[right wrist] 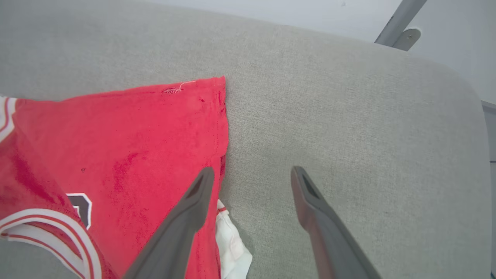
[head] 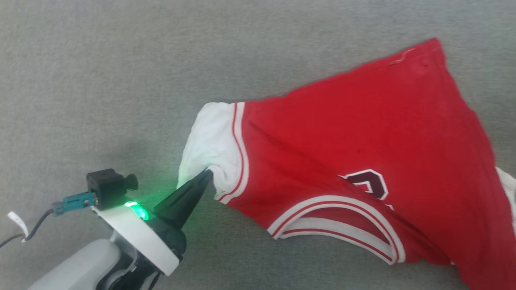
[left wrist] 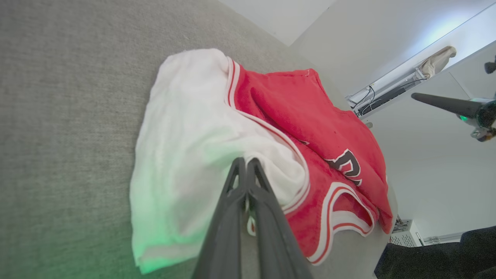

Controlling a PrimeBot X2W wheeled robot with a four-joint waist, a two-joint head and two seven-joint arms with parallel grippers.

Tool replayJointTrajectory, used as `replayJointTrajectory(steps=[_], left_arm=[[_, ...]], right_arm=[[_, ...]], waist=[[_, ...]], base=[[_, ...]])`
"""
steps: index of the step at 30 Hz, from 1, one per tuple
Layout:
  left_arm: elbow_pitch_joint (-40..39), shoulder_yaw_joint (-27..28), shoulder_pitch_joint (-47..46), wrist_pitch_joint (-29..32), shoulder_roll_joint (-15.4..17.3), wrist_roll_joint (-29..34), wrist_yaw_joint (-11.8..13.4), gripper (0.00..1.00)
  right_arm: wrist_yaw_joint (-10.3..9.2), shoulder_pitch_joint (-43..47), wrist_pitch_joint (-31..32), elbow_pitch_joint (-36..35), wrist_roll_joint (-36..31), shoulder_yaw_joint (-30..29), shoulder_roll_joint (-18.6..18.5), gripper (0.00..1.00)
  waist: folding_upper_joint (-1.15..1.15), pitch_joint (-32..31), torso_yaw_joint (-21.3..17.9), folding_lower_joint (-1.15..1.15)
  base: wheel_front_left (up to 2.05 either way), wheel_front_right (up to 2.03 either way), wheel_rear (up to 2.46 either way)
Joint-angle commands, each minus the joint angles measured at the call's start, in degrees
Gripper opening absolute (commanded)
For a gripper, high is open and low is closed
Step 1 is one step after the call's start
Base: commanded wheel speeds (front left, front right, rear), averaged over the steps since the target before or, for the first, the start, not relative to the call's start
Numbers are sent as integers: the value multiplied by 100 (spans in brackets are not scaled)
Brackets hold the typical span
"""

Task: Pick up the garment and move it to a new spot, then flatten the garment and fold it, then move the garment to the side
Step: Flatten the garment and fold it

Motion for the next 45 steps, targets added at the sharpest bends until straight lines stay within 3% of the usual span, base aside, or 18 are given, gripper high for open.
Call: replayJointTrajectory(steps=[1,3,10,15,19,20,22,28,34,39,45], left_arm=[[-3,-25,-82,1,-32,29,7,0],[34,-105,-224,1,-153,19,7,0],[146,-297,-503,1,-423,20,7,0],[254,-408,-640,2,-573,-1,8,0],[318,-429,-643,2,-613,-10,8,0],[327,-420,-630,1,-609,-15,9,0],[370,-393,-647,1,-572,-25,8,0],[416,-341,-1211,1,-438,-95,7,0],[670,-182,-2401,82,-235,-578,7,0],[1271,83,-3484,351,-239,-941,7,0],[2682,556,-5425,532,-479,-1010,9,0]], right_arm=[[2,-105,-20,86,-56,113,-41,100],[2,-919,-82,599,-250,670,-211,100],[2,-2636,-105,2261,-851,2052,-207,100],[2,-3150,95,3216,-1049,2733,-292,100],[3,-3127,315,3532,-894,3158,-393,100],[3,-3124,308,3566,-846,3214,-414,62],[2,-3196,75,3631,-761,3187,-409,0],[2,-3712,-894,3905,-754,2852,-154,0],[2,-4580,-2089,4649,-1121,2465,300,0],[2,-5464,-2918,5328,-1518,2092,656,0],[1,-6903,-4095,6323,-2210,1469,1134,0]], waist=[[0,107,138,0],[0,235,312,0],[0,563,670,0],[0,648,886,0],[0,621,917,0],[0,605,907,0],[0,548,839,0],[0,370,656,0],[0,199,382,0],[0,188,169,0],[0,225,-139,0]], base=[[0,0,0],[0,0,0],[0,0,0],[0,0,0],[0,0,0],[0,0,0],[0,0,0],[0,0,0],[0,0,0],[0,0,0],[0,0,0]])
